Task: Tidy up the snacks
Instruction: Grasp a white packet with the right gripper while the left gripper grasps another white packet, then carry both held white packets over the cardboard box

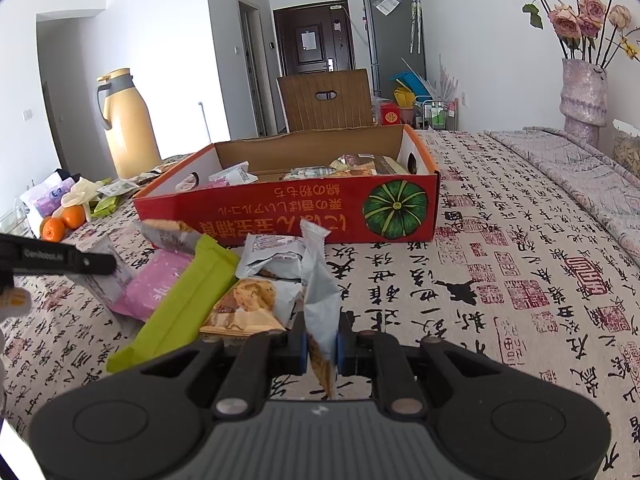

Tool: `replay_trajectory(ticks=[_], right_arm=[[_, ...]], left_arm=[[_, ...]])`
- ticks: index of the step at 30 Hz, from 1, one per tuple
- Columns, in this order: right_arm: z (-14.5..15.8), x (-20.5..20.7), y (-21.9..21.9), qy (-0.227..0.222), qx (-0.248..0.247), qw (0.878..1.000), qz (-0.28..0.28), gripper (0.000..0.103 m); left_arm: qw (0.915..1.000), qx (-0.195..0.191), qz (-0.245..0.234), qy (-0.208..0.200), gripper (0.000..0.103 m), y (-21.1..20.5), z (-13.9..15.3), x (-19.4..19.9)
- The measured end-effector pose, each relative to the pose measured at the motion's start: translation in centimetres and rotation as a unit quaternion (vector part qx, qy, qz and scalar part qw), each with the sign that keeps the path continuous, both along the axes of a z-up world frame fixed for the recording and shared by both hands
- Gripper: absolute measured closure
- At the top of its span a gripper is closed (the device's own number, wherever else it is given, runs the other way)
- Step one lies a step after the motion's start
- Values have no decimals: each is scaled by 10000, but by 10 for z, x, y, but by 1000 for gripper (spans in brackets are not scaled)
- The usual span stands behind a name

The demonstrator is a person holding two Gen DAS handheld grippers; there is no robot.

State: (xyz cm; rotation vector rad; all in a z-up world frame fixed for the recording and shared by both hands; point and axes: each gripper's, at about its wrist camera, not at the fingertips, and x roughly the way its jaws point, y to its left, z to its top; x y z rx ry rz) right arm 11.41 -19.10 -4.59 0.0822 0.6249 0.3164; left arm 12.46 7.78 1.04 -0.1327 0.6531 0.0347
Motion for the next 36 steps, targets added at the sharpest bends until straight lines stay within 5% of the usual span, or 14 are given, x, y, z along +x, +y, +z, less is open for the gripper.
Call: replay_trajectory(ticks=[9,19,36], right_arm=[[7,1,-2,-106,83,9999,7,91],[35,21,-2,-517,191,9985,46,91],[70,123,17,-1004,385,9941,124,91]], left_arm=[[9987,171,185,-454,91,-4,27,-9],[9949,335,-134,-940,91,-32,60,6],[9929,389,-210,-1102,91,-63,71,93]])
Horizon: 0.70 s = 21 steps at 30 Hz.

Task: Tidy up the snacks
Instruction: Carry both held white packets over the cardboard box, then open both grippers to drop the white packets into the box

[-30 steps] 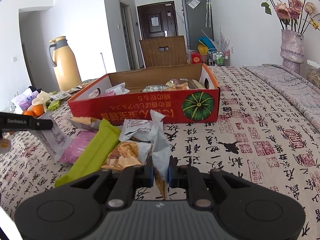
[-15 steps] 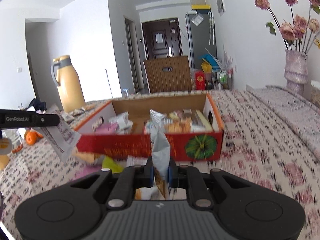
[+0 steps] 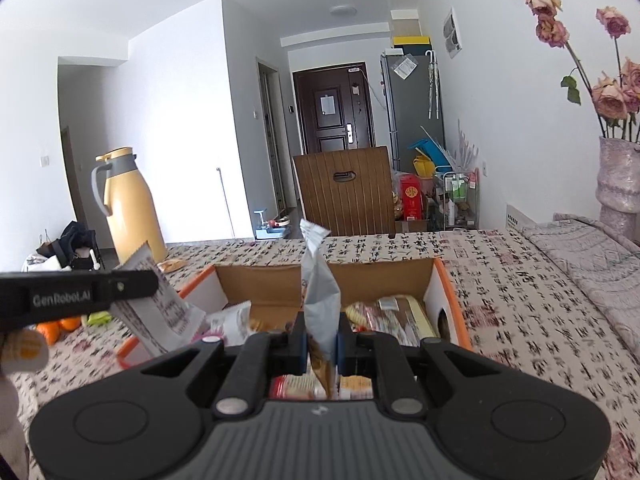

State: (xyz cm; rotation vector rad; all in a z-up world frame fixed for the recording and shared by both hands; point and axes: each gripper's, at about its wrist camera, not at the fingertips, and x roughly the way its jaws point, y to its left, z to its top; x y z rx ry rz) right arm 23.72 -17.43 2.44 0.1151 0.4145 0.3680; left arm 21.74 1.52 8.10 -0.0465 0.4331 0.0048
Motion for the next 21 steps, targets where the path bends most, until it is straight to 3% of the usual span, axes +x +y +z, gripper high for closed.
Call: replay_trajectory(ticks=[10,16,18,19,20,21], right_arm=[[-31,46,3,334,204,9992,-56,91],[-41,49,8,493,114,9987,36,87],[-44,50,9,525,55,9986,-23,87],[-45,51,9,556,32,9984,-60,74],[-46,51,8,582,18,9983,-98,49],[-46,51,8,580,-6,9982,-159,36]], left_arm=[[9991,-158,115,371,91,10,-31,45],[9986,-145,24,499,87,8,-45,52],[9989,-124,18,462,67,9,-47,50],[9990,-100,64,433,48,8,-47,49],[9991,-62,144,386,32,9,-47,48],[9992,-44,196,350,24,8,-46,47]])
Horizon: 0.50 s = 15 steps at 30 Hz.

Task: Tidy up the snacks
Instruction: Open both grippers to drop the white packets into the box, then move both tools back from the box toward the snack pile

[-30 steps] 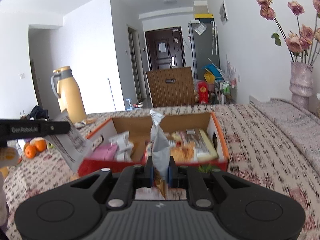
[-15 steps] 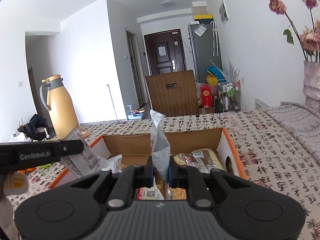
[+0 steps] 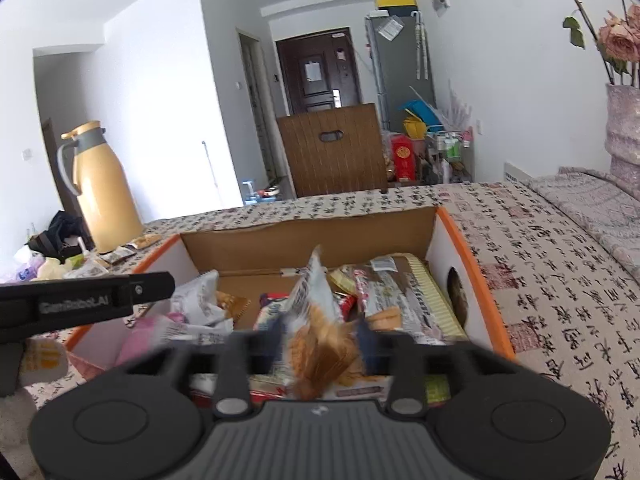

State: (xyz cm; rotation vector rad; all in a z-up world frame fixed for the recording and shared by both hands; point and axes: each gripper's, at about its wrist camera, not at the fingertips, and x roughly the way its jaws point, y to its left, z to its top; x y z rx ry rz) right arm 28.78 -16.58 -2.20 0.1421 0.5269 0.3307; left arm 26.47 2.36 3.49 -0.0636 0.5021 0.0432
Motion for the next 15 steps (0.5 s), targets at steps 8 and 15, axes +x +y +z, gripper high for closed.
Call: replay_trajectory(ticks=[8,15], right_arm=[[2,-5,-5,-109,-63,9995,-280,0],[1,-3,-11,-55,-15,9995,-299,0]], left_arm=[[9994,28,256,-218,0,3,5,-7],[9993,63,284,-224,0,0,9,-10]])
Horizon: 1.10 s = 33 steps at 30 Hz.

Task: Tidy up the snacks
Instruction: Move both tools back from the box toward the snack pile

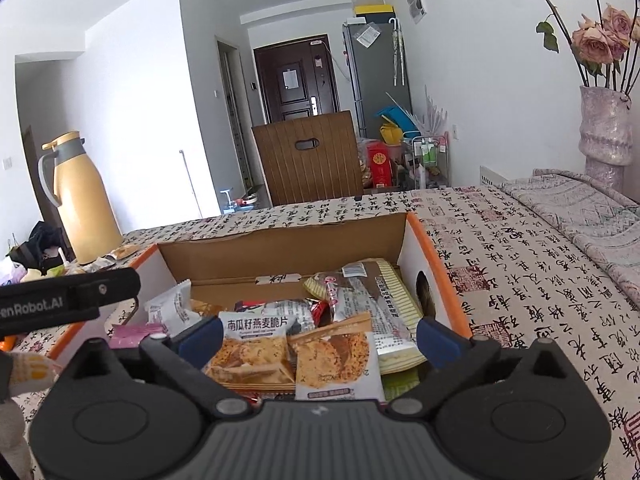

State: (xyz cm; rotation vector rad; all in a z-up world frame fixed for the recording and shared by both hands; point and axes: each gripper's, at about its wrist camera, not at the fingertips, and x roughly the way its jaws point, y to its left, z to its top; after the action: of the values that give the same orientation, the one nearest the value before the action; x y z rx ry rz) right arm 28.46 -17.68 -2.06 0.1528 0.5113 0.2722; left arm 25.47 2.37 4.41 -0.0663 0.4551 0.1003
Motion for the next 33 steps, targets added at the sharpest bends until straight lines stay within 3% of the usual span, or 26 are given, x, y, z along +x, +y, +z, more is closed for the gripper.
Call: replay_trajectory(ticks=[15,33], right_arm=[[29,-32,0,-188,-60,9998,-16,0],[29,-125,-24,-79,-90,9999,7,0]], left_arm=[[9994,147,-10,-301,0,-11,36,-52],[9999,111,56,-46,0,-16,28,-137]])
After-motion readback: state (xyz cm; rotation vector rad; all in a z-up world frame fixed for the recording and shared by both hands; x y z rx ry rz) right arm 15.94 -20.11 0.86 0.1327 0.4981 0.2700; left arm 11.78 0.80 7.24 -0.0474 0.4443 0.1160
